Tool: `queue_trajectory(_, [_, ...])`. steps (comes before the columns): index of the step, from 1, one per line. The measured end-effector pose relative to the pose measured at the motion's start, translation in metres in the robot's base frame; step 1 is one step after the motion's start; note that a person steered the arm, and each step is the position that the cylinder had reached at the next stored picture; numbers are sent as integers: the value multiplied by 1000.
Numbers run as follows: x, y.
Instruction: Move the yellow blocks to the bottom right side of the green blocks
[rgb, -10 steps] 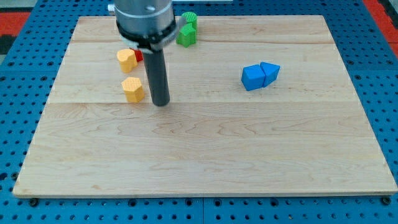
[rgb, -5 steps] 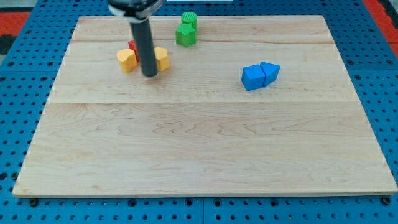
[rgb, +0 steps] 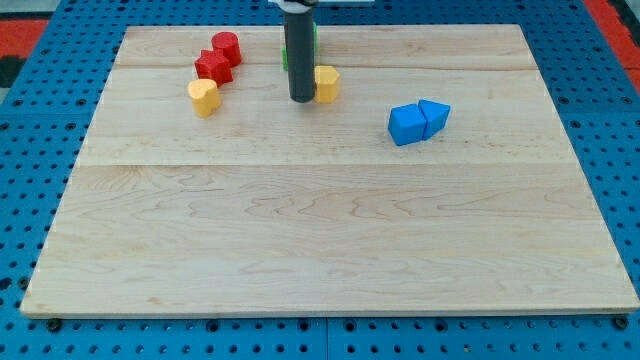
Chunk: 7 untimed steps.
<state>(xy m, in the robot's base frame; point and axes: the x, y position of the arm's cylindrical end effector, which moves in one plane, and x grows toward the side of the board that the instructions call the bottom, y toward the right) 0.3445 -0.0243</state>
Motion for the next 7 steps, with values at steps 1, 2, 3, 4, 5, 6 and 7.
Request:
queue_trajectory(1, [12, 21])
queue_trajectory(2, [-47, 32])
queue_trajectory(3, [10, 29])
queue_trajectory(4, [56, -72])
queue_trajectory(5, [37, -165])
queue_trajectory(6, [-17, -150])
queue_trajectory(7, [-19, -92])
